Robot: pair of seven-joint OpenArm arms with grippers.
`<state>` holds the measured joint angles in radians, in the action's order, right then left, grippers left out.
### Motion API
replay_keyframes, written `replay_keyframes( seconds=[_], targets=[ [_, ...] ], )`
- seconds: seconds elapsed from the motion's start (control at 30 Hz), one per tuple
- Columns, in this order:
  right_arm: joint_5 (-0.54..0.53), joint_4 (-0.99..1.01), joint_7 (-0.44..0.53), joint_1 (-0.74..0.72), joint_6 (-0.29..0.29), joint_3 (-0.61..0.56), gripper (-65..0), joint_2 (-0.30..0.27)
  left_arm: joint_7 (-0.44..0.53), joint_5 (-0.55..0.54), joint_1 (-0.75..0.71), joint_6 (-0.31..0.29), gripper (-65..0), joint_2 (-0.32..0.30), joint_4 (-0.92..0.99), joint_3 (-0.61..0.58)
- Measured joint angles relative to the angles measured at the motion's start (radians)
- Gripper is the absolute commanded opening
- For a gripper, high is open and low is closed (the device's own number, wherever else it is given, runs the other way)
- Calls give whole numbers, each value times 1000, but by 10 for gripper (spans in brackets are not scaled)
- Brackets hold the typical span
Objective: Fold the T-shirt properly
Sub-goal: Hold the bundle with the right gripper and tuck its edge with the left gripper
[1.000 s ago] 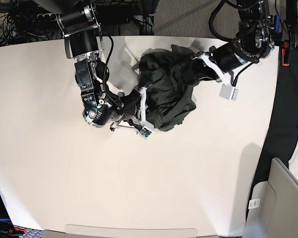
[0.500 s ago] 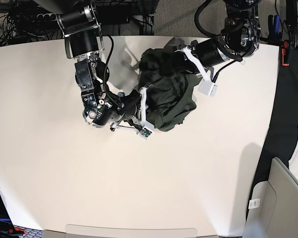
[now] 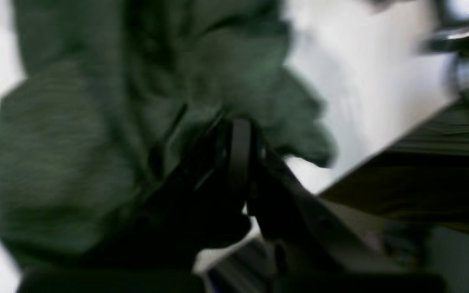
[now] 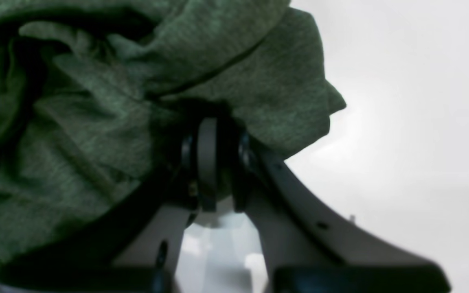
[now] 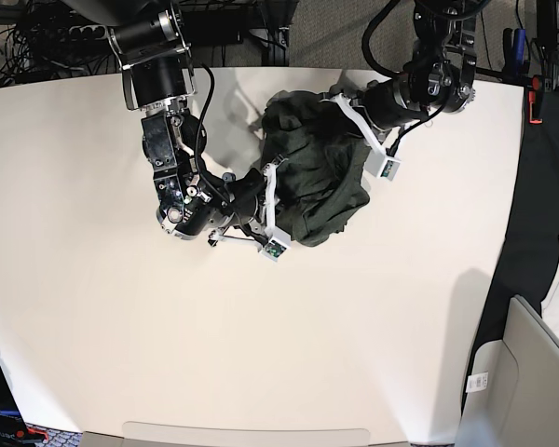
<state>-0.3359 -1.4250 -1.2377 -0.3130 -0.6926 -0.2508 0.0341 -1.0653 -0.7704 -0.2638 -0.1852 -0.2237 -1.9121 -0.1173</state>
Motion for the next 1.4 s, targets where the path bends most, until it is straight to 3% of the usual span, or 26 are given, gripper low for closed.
replay_keyframes(
  seconds=[0.23, 0.6, 0.77, 0.97, 1.27, 1.4],
  targets=[
    [0, 0, 0, 0, 0, 0, -609, 0, 11, 177, 1, 6, -643, -3, -3, 106],
    [0, -17, -2, -6, 0, 0, -610, -6, 16, 184, -8, 2, -644, -1, -5, 107],
    [-10, -96, -3, -20, -3, 30, -610, -23, 15, 193, -23, 6, -644, -3, -6, 193],
    [-192, -32, -3, -105, 0, 19, -609, -18, 13, 184, -24, 2, -644, 7, -6, 190],
    [-212, 126, 1, -227, 0, -179, -608, 55, 11, 188, -34, 2, -644, 7, -6, 192],
    [-205, 167, -10, -222, 0, -226, -608, 37, 12, 186, -30, 2, -644, 8, -6, 191]
  ],
)
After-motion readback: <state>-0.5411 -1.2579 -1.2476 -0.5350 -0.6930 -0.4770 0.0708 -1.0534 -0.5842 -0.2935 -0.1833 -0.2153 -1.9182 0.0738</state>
